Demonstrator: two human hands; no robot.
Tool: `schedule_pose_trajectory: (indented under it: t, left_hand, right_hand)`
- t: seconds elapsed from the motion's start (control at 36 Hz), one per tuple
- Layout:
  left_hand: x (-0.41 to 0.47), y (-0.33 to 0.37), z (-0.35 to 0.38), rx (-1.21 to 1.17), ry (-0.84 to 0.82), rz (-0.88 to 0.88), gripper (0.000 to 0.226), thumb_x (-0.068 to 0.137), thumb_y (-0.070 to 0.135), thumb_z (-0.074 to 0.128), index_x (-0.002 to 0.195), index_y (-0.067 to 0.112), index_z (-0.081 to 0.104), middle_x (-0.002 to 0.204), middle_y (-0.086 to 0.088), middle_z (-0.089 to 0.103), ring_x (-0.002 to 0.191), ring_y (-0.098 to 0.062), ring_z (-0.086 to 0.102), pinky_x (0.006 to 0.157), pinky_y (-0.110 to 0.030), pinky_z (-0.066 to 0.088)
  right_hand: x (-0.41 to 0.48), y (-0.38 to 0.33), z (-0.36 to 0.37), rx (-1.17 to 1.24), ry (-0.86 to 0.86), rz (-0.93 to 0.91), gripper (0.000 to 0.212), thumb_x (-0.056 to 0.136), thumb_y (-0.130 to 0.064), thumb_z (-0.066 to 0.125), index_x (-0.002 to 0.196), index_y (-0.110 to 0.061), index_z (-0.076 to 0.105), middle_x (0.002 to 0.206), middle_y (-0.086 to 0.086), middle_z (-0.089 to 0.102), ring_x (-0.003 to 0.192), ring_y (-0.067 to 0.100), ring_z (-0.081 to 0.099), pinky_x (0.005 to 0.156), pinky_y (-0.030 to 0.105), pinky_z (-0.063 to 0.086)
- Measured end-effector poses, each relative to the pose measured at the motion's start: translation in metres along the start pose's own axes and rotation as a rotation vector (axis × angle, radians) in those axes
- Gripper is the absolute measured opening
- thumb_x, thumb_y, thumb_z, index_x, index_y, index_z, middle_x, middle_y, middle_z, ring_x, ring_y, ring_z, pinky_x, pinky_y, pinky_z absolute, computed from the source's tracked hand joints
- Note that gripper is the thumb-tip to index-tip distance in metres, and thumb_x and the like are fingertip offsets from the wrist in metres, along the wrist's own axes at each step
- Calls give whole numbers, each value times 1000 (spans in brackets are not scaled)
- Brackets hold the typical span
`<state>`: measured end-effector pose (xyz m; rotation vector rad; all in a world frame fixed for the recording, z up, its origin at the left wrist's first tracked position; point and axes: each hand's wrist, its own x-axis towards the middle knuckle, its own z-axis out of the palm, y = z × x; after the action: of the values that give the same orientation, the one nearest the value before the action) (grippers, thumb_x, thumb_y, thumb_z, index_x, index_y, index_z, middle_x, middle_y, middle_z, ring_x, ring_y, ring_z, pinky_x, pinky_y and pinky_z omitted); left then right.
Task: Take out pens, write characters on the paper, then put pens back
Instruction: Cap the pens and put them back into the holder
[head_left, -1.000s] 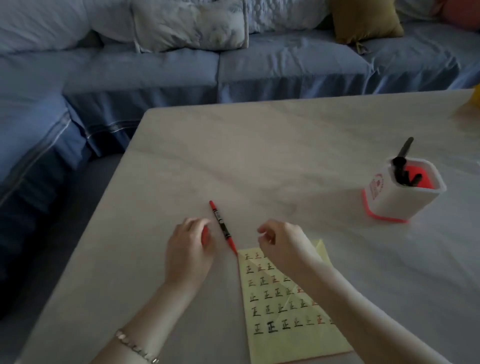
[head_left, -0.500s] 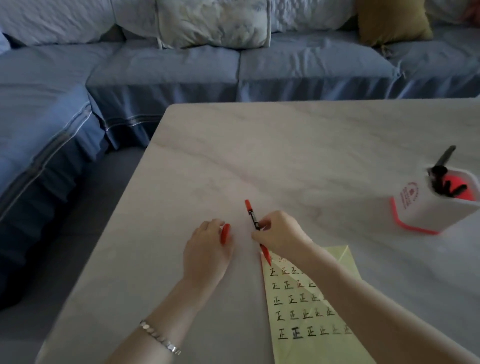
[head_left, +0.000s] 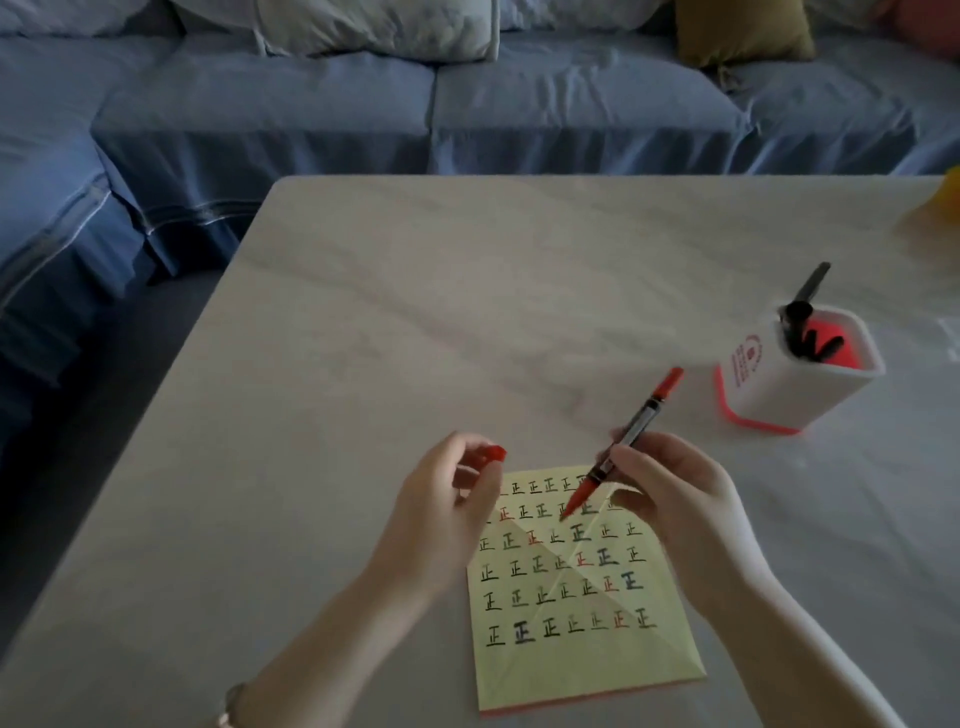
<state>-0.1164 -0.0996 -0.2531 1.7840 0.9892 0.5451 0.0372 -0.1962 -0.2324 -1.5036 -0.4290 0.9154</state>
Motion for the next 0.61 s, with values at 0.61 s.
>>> schedule_pose_trajectory:
  t: [0.61]
  left_hand:
    - [-21, 36, 22, -238, -52, -18, 8, 88, 22, 58, 92, 27, 62, 83, -4, 67, 74, -38, 57, 63, -46, 49]
  right_hand:
    - [-26, -10, -21, 305, 30, -164, 12, 56, -25, 66, 65, -18, 68, 71, 7, 70, 72, 22, 69, 64, 25, 57]
